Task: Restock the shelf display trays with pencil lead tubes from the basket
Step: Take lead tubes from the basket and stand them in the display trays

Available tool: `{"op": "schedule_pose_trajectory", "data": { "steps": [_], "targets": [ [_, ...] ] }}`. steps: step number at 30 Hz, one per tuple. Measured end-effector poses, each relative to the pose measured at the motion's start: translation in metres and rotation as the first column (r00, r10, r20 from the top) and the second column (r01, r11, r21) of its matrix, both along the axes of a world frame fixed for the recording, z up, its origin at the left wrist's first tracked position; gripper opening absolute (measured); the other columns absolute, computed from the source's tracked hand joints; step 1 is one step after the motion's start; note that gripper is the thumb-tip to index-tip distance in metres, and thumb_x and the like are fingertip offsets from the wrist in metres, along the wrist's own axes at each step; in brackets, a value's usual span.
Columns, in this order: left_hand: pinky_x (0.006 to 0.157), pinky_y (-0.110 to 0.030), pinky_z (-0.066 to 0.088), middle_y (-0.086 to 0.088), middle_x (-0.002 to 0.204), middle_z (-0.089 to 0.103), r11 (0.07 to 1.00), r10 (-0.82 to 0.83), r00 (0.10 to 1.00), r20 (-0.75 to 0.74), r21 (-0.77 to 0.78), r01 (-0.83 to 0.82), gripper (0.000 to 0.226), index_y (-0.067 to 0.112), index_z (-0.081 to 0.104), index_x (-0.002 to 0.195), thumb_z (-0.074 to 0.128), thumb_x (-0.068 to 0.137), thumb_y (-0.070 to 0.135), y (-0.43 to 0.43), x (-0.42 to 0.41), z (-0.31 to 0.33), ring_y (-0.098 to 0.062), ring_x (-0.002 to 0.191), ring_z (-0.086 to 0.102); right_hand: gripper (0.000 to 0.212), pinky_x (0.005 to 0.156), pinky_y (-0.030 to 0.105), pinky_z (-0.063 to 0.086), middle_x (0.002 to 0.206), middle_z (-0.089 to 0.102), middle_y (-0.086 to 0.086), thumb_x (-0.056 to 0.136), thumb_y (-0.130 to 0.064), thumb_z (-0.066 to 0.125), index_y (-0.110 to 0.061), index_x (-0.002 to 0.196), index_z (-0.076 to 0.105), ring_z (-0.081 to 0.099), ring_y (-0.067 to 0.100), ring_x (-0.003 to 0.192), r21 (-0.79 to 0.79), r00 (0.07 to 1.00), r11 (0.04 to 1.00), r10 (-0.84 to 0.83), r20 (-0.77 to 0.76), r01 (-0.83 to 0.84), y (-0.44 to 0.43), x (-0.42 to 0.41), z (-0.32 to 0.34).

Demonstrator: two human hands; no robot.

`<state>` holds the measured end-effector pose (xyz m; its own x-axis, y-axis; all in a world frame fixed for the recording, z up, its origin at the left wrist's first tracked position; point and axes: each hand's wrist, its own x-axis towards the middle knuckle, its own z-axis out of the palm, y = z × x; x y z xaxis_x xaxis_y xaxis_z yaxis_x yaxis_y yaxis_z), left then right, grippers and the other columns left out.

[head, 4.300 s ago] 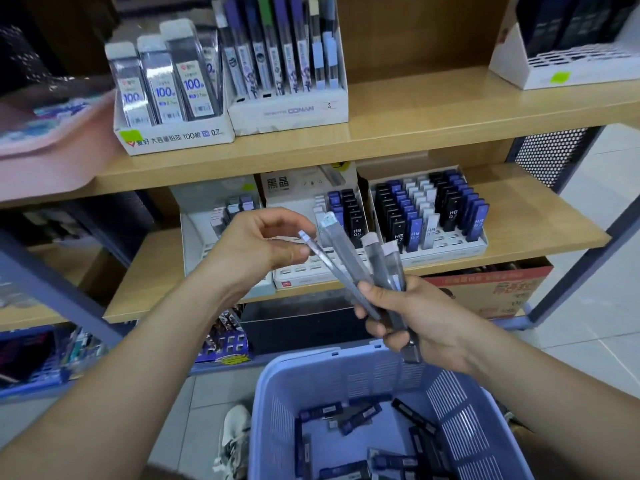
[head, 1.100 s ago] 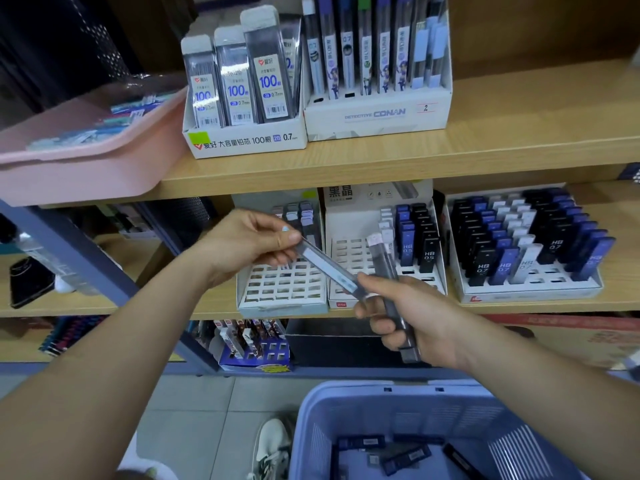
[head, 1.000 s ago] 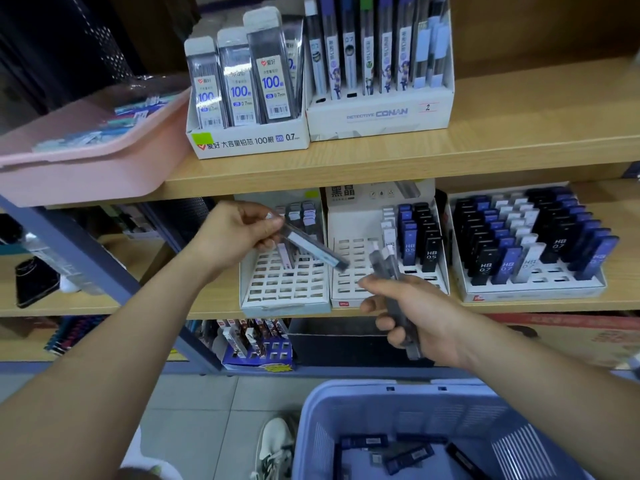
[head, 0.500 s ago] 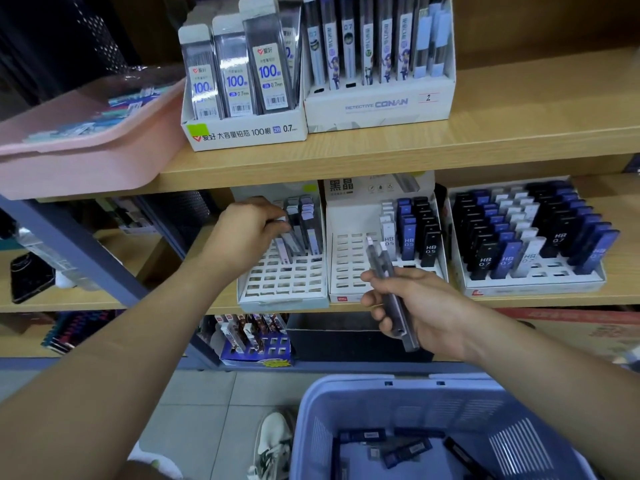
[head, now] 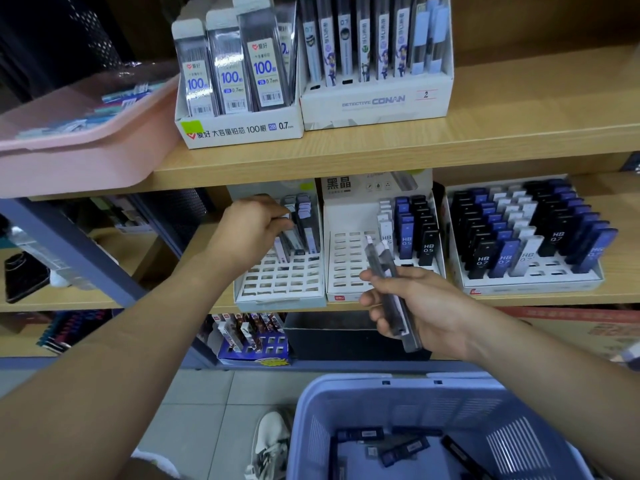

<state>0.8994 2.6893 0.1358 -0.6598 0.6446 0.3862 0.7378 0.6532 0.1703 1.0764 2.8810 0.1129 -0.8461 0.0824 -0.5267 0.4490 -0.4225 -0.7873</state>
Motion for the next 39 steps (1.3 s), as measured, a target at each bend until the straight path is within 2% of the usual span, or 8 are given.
{"op": "schedule_pose_trajectory", "data": {
  "steps": [9, 14, 22, 28, 32, 34, 36, 39],
  "targets": [
    [0.077, -0.045, 0.048, -0.015, 0.086, 0.061, 0.978, -0.039, 0.998, -0.044, -0.205, 0.029, 0.015, 0.002, 0.067, 0.084, 0.058, 0.092, 0.011, 0.004, -0.003, -0.003, -0.037, 0.087, 0.055, 0.027, 0.034, 0.019, 0.038, 0.097, 0.075, 0.012, 0.099, -0.031, 0.054, -0.014, 0.119, 0.058, 0.066, 0.022, 0.054, 0.038, 0.994, 0.994, 0.101, 0.036, -0.103, 0.003, 0.008, 0.008],
    [0.077, -0.042, 0.052, -0.014, 0.102, 0.066, 0.998, 0.06, 0.996, -0.069, -0.016, -0.061, 0.018, 0.007, 0.064, 0.109, 0.057, 0.093, 0.012, 0.012, 0.001, -0.007, -0.035, 0.096, 0.059, 0.031, 0.029, 0.014, 0.024, 0.093, 0.075, 0.011, 0.099, -0.035, 0.053, -0.013, 0.119, 0.061, 0.053, 0.014, 0.046, 0.074, 0.995, 0.993, 0.096, 0.014, -0.097, 0.004, 0.007, 0.005],
    [0.073, -0.038, 0.054, -0.017, 0.078, 0.07, 0.996, 0.014, 0.98, -0.197, -0.081, -0.03, 0.009, 0.002, 0.074, 0.078, 0.069, 0.076, -0.006, 0.009, -0.011, -0.013, -0.034, 0.072, 0.065, 0.028, 0.032, 0.015, 0.028, 0.075, 0.065, 0.003, 0.094, -0.028, 0.06, -0.008, 0.111, 0.069, 0.062, 0.012, 0.059, 0.091, 0.997, 0.994, 0.066, -0.037, -0.062, 0.009, 0.006, -0.001],
    [0.079, -0.043, 0.053, -0.016, 0.103, 0.07, 0.983, 0.081, 0.981, -0.175, -0.146, -0.107, 0.021, 0.005, 0.073, 0.102, 0.059, 0.086, 0.001, 0.011, -0.003, -0.005, -0.039, 0.095, 0.058, 0.027, 0.033, 0.014, 0.028, 0.074, 0.069, 0.002, 0.094, -0.025, 0.06, -0.007, 0.113, 0.067, 0.064, 0.011, 0.061, 0.122, 0.996, 0.991, 0.068, -0.066, -0.059, 0.009, 0.009, 0.003],
    [0.081, -0.023, 0.047, -0.003, 0.106, 0.069, 0.983, 0.097, 0.957, 0.274, 0.127, -0.136, 0.025, 0.013, 0.067, 0.115, 0.055, 0.094, 0.012, 0.03, 0.028, 0.02, -0.019, 0.093, 0.062, 0.022, 0.033, 0.014, 0.028, 0.077, 0.071, 0.003, 0.094, -0.024, 0.061, -0.008, 0.108, 0.067, 0.065, 0.009, 0.062, 0.141, 0.994, 0.988, 0.073, -0.078, -0.062, 0.009, 0.01, 0.005],
    [0.072, -0.018, 0.052, -0.003, 0.096, 0.071, 0.932, -0.115, 0.668, 0.735, 0.313, -0.185, 0.021, 0.012, 0.067, 0.113, 0.055, 0.095, 0.013, 0.04, 0.049, 0.035, -0.011, 0.079, 0.064, 0.017, 0.033, 0.015, 0.028, 0.082, 0.072, 0.006, 0.093, -0.023, 0.062, -0.01, 0.103, 0.066, 0.065, 0.01, 0.062, 0.15, 0.993, 0.987, 0.075, -0.092, -0.061, 0.008, 0.009, 0.006],
    [0.071, -0.02, 0.056, -0.008, 0.091, 0.072, 0.923, -0.252, 0.469, 0.847, 0.356, -0.147, 0.022, 0.012, 0.066, 0.112, 0.06, 0.091, 0.012, 0.042, 0.061, 0.041, -0.012, 0.077, 0.067, 0.016, 0.034, 0.014, 0.027, 0.086, 0.075, 0.007, 0.091, -0.023, 0.064, -0.012, 0.103, 0.066, 0.064, 0.01, 0.062, 0.157, 0.992, 0.986, 0.076, -0.105, -0.058, 0.006, 0.009, 0.007],
    [0.069, -0.02, 0.055, -0.011, 0.09, 0.074, 0.923, -0.31, 0.43, 0.848, 0.377, -0.078, 0.025, 0.012, 0.068, 0.104, 0.067, 0.081, 0.003, 0.041, 0.069, 0.043, -0.013, 0.081, 0.07, 0.031, 0.034, 0.013, 0.026, 0.089, 0.076, 0.01, 0.083, -0.028, 0.068, -0.011, 0.11, 0.066, 0.063, 0.009, 0.059, 0.109, 0.992, 0.992, 0.072, -0.108, -0.06, 0.004, 0.009, 0.009]
  ]
}}
